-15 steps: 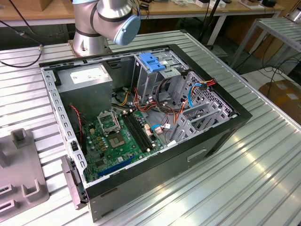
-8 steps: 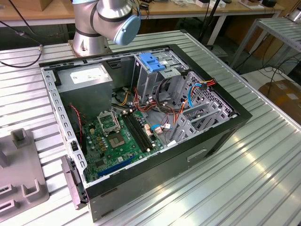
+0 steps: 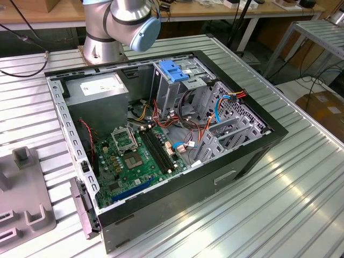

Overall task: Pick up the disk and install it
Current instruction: 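Pick up the disk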

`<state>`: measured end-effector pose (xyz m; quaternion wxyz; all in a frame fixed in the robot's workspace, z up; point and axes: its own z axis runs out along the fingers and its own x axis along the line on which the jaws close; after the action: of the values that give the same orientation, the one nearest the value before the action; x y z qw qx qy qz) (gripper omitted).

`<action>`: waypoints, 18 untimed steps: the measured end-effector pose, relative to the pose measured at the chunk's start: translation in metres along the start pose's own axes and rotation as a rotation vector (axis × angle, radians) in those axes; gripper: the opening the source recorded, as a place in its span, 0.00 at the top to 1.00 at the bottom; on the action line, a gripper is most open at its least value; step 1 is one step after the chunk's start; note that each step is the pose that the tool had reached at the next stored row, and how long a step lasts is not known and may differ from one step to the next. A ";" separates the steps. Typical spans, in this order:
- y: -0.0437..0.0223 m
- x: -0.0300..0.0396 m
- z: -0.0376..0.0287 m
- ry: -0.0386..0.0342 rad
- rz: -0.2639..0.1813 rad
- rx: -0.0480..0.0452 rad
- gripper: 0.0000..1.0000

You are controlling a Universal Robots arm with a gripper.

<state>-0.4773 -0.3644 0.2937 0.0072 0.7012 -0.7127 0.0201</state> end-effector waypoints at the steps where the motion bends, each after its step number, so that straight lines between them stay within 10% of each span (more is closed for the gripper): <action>1: 0.0000 0.0000 0.0000 0.0005 0.000 0.0000 0.63; 9: -0.0001 0.0000 -0.0005 0.0024 0.000 0.0000 0.63; 18: -0.0008 0.0016 -0.0419 0.0028 0.000 0.0037 0.63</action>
<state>-0.4773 -0.3644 0.3356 0.0069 0.7011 -0.7127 0.0224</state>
